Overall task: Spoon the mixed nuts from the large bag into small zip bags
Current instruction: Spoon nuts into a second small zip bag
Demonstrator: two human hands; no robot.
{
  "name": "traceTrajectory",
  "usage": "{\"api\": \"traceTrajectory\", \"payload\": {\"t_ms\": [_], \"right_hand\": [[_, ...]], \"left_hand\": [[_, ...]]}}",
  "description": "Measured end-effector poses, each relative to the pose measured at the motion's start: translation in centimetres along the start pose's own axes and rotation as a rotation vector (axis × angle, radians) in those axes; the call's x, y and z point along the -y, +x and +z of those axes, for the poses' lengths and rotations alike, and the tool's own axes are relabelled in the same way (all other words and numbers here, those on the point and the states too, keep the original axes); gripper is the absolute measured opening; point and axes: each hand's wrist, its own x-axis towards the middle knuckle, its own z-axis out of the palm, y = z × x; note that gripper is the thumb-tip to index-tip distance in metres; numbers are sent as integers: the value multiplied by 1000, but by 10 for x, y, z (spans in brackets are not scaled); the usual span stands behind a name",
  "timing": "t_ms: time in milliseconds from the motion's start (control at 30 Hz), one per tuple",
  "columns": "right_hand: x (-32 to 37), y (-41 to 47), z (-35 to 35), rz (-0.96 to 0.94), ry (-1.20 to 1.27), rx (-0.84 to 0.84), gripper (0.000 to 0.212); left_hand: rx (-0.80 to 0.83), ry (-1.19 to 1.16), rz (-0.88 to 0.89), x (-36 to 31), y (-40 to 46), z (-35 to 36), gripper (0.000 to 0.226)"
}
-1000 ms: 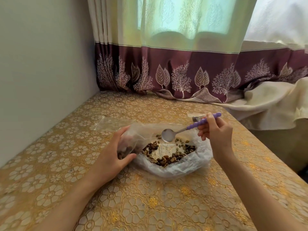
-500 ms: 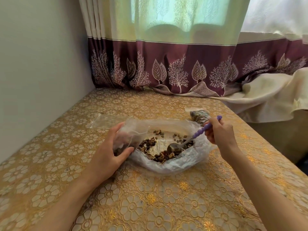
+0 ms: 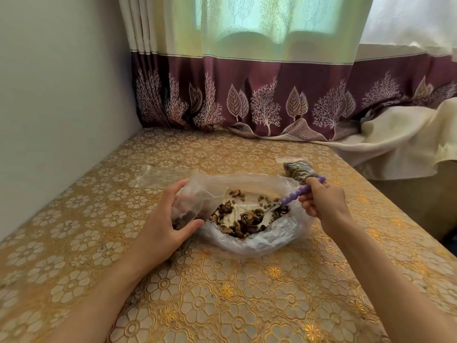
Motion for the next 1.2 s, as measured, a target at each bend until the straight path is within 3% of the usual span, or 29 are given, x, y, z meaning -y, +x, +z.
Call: {"api": "traceTrajectory", "payload": {"t_ms": [267, 433, 667, 900, 1200], "right_hand": [[15, 0, 10, -100, 143, -72, 31], [34, -6, 27, -174, 231, -29, 33], [50, -29, 67, -325, 150, 128, 36], [65, -48, 95, -625, 14, 318, 35], [64, -55, 95, -692, 2, 450, 27]], "left_hand": [[101, 98, -63, 8, 0, 2, 79], [69, 87, -51, 9, 0, 4, 77], [2, 54, -32, 9, 0, 4, 73], [-65, -126, -48, 2, 3, 2, 68], [-107, -204, -78, -7, 0, 0, 71]]}}
